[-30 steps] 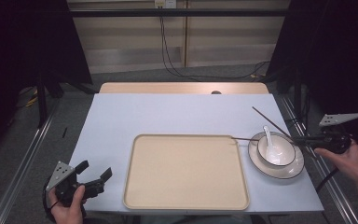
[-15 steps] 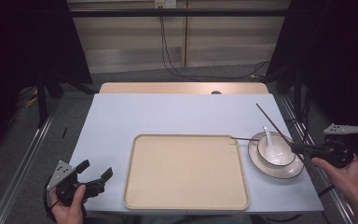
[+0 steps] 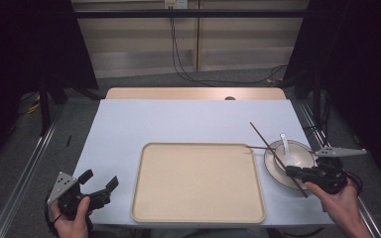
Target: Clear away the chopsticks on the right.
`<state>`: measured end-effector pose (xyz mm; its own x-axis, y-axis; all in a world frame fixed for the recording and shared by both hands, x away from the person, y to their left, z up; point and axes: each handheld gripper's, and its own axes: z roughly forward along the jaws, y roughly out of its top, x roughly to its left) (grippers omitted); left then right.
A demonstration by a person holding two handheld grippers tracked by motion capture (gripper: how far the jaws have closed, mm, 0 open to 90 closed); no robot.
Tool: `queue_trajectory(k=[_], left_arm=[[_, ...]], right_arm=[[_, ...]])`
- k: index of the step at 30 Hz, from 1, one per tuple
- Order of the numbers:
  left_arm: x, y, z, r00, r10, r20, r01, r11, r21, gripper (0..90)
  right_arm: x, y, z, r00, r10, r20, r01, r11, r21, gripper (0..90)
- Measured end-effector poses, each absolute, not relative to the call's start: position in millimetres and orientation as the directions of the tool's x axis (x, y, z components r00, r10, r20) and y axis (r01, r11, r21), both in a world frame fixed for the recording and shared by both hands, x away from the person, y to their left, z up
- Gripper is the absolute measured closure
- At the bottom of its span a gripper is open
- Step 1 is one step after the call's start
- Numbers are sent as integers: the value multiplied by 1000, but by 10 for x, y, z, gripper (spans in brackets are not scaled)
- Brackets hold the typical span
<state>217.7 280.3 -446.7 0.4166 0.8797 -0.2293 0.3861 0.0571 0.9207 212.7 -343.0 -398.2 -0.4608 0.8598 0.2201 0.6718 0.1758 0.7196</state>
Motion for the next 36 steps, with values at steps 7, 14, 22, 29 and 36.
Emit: queue_trajectory(k=[7, 14, 22, 29, 36], left_arm=[[2198, 2786, -4470, 422, 876, -231, 393, 53, 918, 30], [2211, 2782, -4471, 436, 871, -226, 398, 40, 917, 31], [2213, 2792, -4474, 436, 871, -228, 399, 40, 916, 31], [2215, 2790, -4476, 437, 870, -229, 402, 39, 915, 32], [2200, 2796, -4470, 436, 871, -225, 400, 37, 916, 32]], right_arm=[[2087, -3216, -4036, -425, 871, 246, 702, 145, 697, 858], [2097, -2918, -4113, -408, 869, 280, 732, 127, 670, 858], [2164, -2590, -4202, -390, 873, 295, 761, 125, 637, 858], [2235, -2499, -4318, -350, 889, 295, 784, 106, 612, 858], [2253, -2387, -4435, -345, 887, 308, 804, 110, 584, 858]])
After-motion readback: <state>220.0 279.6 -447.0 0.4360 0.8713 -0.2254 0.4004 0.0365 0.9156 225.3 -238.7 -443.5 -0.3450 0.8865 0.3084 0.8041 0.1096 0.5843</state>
